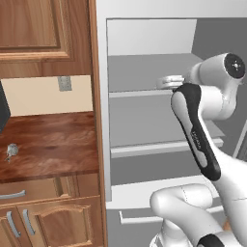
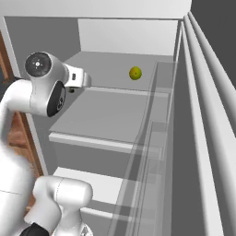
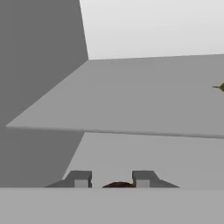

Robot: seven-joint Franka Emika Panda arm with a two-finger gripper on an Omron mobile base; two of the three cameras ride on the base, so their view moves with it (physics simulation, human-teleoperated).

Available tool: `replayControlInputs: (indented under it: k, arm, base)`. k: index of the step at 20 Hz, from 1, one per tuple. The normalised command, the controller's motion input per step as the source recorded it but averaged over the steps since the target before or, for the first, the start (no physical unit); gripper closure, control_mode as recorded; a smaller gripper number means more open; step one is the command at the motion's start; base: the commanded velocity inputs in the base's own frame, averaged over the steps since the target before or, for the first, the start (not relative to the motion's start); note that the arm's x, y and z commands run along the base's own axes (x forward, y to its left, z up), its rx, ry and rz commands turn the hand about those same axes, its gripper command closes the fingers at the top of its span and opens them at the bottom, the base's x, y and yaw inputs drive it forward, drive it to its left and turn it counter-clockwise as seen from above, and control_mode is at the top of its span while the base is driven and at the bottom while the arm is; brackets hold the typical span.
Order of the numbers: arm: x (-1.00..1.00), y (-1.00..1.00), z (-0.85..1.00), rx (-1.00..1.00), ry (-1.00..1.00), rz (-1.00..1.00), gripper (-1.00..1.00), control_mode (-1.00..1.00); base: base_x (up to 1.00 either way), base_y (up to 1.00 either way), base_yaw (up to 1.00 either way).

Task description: Open the fridge, remove the pear, mushroom, and fish, and place them on any counter.

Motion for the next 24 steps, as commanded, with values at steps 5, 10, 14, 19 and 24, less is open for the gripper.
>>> replayControlInputs:
  k: [5,10,14,19,24]
  arm:
    - [-0.82,0.00,-0.01,-0.01,-0.01,0.00,1.00,-1.00]
    - [-0.26,0.00,0.00,0.00,0.00,0.00,1.00,-1.00]
    - [-0.02,0.00,0.00,0.00,0.00,0.00,1.00,-1.00]
    - [-0.09,0.04,0.00,0.00,0.00,0.00,1.00,-1.00]
    - [0.00,0.00,0.00,0.00,0.00,0.00,1.00,1.00]
  base:
    - [0.00,0.00,0.00]
    - [0.00,0.00,0.00]
    - [0.00,0.00,0.00]
    - [0.00,0.00,0.00]
    - [-0.65,0.68,0.00]
